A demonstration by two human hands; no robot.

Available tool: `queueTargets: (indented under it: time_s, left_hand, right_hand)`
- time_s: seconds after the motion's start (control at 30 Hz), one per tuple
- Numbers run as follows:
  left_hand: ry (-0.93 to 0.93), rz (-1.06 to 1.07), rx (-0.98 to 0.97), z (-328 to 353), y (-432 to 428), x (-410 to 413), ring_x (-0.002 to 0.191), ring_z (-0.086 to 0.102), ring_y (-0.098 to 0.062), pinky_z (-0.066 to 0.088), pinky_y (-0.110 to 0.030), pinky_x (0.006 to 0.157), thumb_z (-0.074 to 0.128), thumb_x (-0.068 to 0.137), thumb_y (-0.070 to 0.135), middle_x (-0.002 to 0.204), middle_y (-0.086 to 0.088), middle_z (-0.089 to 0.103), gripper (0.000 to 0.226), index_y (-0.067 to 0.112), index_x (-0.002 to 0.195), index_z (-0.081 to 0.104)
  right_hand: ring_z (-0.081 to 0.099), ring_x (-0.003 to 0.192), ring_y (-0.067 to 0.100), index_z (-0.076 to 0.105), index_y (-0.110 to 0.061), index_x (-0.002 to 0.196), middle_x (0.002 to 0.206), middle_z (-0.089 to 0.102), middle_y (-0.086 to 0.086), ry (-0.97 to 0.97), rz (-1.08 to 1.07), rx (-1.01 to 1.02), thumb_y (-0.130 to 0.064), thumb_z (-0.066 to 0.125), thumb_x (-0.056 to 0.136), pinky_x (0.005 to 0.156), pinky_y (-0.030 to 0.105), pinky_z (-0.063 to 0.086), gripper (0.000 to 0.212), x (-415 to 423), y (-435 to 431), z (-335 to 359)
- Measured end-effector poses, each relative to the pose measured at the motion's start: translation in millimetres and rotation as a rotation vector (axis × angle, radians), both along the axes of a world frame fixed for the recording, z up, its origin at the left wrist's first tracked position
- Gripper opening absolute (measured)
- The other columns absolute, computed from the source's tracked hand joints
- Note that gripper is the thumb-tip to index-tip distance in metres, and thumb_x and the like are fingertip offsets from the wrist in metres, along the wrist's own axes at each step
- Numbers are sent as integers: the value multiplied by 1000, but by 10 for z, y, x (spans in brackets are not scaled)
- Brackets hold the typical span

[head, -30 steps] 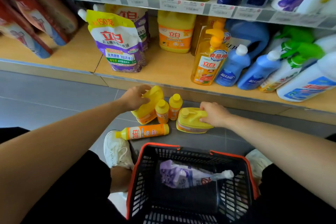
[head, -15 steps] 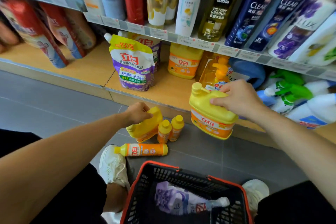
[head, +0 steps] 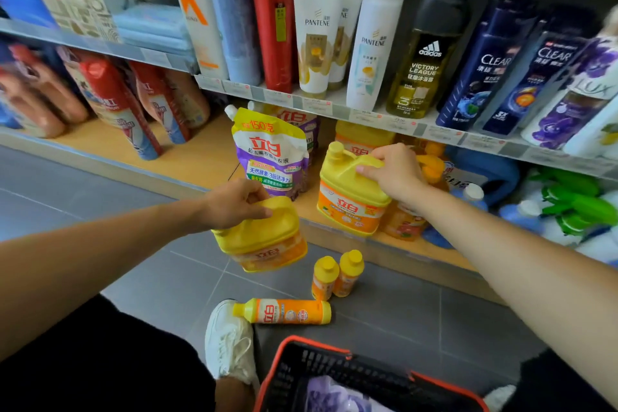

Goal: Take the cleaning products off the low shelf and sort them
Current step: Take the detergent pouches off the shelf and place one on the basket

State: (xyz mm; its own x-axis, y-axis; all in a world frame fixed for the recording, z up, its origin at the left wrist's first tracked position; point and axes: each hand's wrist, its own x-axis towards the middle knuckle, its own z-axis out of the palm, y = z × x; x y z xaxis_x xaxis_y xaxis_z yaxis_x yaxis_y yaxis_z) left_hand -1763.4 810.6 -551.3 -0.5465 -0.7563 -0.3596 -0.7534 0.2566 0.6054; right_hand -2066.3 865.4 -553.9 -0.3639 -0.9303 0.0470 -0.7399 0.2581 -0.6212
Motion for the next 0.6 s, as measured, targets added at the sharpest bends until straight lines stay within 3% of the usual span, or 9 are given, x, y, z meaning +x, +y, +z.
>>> queueTargets:
  time_s: [0.23,0.33,0.4,0.47,0.5,0.53,0.6]
  left_hand:
    - [95,46,-14,-54,-188,10,102,55,-15,47,-22,74,71,92,32,110,2,60,30,16,116,63]
    - [87,72,-22,-103,-263,-40,109,56,-22,53,-35,89,71,92,33,116,-4,60,35,13,120,63]
    - [91,63,-34,-119,-296,-65,111,56,-24,54,-41,95,71,92,32,118,-6,61,35,12,120,63]
    - [117,43,-40,-120,-318,-86,112,56,-25,55,-42,96,71,93,31,118,-7,62,35,10,119,64]
    - [130,39,-43,-117,-323,-95,111,56,-25,54,-43,97,71,93,30,118,-7,62,34,10,119,64]
    - [143,39,-49,-113,-329,-104,111,57,-25,54,-43,97,71,93,30,117,-7,63,33,10,118,64]
    - [159,46,-56,-110,-340,-117,109,57,-25,54,-44,97,71,92,30,115,-7,63,31,10,115,65]
  right_hand:
    - [60,115,31,72,-15,120,119,70,10,93,-26,-74,-32,72,91,91,35,43,34,24,-274,-331]
    - [53,115,31,68,-14,124,120,61,9,431,55,-285,-23,74,87,93,41,41,38,0,-136,-378]
    - [55,109,33,70,-13,116,117,62,10,695,231,-497,-15,78,82,88,43,45,34,67,32,-542]
    - [58,118,39,69,-14,120,129,63,13,898,479,-467,-14,82,78,95,49,47,44,149,164,-793]
    - [49,133,41,63,-17,132,148,52,13,989,564,-300,-19,80,79,106,54,40,55,160,202,-911]
    - [28,148,41,51,-22,146,164,28,10,1071,600,-109,-27,74,85,116,59,24,65,140,225,-1015]
    - [-11,154,40,26,-29,158,168,-15,4,1177,582,87,-43,58,95,119,62,-6,72,42,198,-1150]
